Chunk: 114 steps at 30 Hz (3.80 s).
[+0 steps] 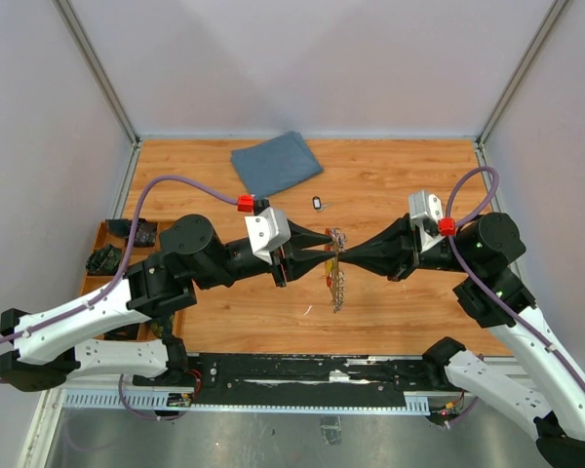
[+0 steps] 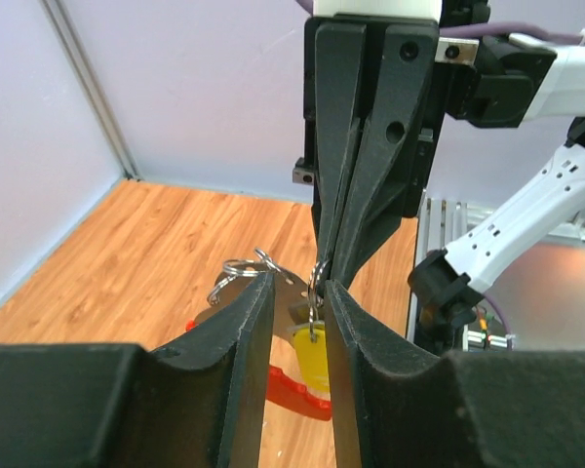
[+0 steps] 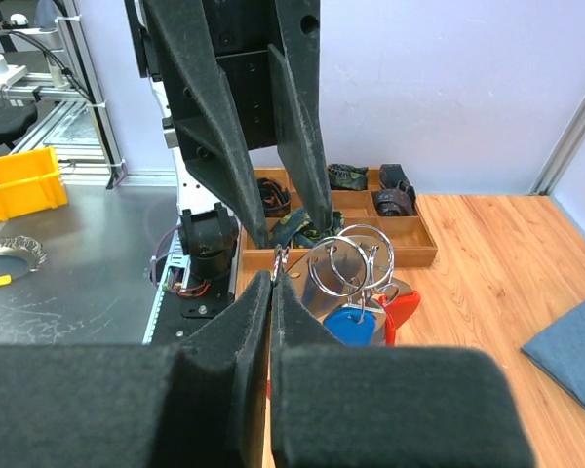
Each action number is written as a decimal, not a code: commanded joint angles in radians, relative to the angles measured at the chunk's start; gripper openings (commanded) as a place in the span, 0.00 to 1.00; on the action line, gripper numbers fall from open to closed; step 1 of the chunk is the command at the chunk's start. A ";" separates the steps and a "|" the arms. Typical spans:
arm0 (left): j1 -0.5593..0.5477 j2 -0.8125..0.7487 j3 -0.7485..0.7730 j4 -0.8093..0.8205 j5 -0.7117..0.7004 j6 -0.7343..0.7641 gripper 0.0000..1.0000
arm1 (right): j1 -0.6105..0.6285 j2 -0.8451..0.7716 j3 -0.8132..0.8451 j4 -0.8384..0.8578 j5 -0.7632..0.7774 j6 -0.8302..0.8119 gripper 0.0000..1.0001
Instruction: Put the keys on the keyring
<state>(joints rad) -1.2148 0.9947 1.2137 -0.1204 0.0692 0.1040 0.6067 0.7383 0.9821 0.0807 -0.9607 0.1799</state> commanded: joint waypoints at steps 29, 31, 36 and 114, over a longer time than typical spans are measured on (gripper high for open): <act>-0.009 0.008 -0.036 0.101 0.108 -0.058 0.30 | 0.025 -0.036 0.023 0.109 -0.043 0.023 0.01; -0.009 0.014 -0.033 0.102 0.115 -0.060 0.29 | 0.026 -0.037 0.023 0.109 -0.042 0.024 0.01; -0.010 0.028 -0.028 0.108 0.132 -0.063 0.19 | 0.029 -0.039 0.022 0.090 -0.038 0.011 0.01; -0.009 0.102 0.146 -0.238 0.124 0.115 0.08 | 0.038 0.070 0.259 -0.604 0.038 -0.394 0.00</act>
<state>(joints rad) -1.2152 1.1370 1.3518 -0.4358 0.2039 0.2394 0.6346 0.8341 1.2175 -0.5495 -0.9554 -0.2317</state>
